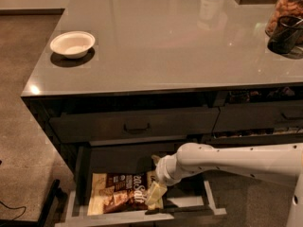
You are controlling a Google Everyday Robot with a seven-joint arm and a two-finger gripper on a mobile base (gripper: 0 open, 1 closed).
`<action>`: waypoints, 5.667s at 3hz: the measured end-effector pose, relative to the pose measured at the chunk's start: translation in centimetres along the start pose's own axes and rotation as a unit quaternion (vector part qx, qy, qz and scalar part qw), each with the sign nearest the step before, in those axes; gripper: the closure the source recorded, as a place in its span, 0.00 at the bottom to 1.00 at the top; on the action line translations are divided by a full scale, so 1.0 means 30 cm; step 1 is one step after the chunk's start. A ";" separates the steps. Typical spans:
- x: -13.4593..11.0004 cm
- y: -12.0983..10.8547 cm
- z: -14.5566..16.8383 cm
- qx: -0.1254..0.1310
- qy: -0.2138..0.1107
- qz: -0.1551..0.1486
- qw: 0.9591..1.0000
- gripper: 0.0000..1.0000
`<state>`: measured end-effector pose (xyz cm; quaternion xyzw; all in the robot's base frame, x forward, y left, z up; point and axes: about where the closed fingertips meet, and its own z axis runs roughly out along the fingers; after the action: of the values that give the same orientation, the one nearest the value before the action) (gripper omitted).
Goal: Pick brown chip bag from middle drawer and place on counter
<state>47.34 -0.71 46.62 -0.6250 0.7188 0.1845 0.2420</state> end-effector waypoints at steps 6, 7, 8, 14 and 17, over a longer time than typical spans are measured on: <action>0.117 0.038 0.351 -0.057 -0.093 0.021 0.994 0.06; 0.123 0.049 0.365 -0.068 -0.087 0.015 0.994 0.25; 0.114 0.050 0.321 -0.068 -0.069 0.015 0.995 0.48; -0.184 -0.067 -0.392 0.032 0.084 -0.024 0.996 1.00; -0.340 -0.048 -0.642 0.055 0.074 -0.041 0.995 1.00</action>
Offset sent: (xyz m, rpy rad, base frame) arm 0.0223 0.0191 -0.0630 0.1452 0.0267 -0.0064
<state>47.55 -3.62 68.27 -0.6513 0.7180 0.0876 0.2295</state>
